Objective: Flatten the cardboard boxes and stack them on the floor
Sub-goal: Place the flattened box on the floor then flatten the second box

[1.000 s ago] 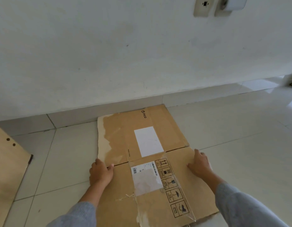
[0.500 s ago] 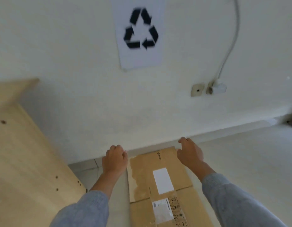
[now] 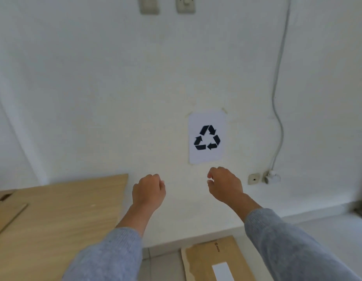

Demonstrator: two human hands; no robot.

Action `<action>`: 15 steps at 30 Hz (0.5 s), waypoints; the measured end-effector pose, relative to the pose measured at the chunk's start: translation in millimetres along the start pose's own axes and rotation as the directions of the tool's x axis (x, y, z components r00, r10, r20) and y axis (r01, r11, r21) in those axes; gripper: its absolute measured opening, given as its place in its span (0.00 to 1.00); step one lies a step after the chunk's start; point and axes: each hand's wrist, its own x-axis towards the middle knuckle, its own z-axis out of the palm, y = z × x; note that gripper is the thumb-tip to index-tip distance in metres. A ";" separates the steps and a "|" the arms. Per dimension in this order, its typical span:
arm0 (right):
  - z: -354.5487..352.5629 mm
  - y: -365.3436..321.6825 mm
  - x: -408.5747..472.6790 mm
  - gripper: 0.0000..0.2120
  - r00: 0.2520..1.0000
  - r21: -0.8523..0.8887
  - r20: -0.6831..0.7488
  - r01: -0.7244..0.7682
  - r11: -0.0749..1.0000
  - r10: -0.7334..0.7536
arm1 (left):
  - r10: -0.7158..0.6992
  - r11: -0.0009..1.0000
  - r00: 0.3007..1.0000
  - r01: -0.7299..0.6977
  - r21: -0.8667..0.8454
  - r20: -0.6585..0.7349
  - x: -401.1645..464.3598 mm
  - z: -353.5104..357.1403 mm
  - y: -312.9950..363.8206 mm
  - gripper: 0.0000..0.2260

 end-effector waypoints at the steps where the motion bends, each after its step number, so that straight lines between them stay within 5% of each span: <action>1: -5.2 -16.9 -10.3 0.12 1.000 0.010 -0.022 -0.001 1.000 0.002 | 0.007 1.000 1.000 -0.007 0.007 -0.014 -7.6 -16.6 -11.0 0.13; 15: 2.4 -312.3 -117.8 0.11 0.997 0.123 -0.030 0.075 0.990 -0.072 | -0.050 0.987 0.998 0.053 0.149 -0.029 -106.3 -193.9 -274.9 0.14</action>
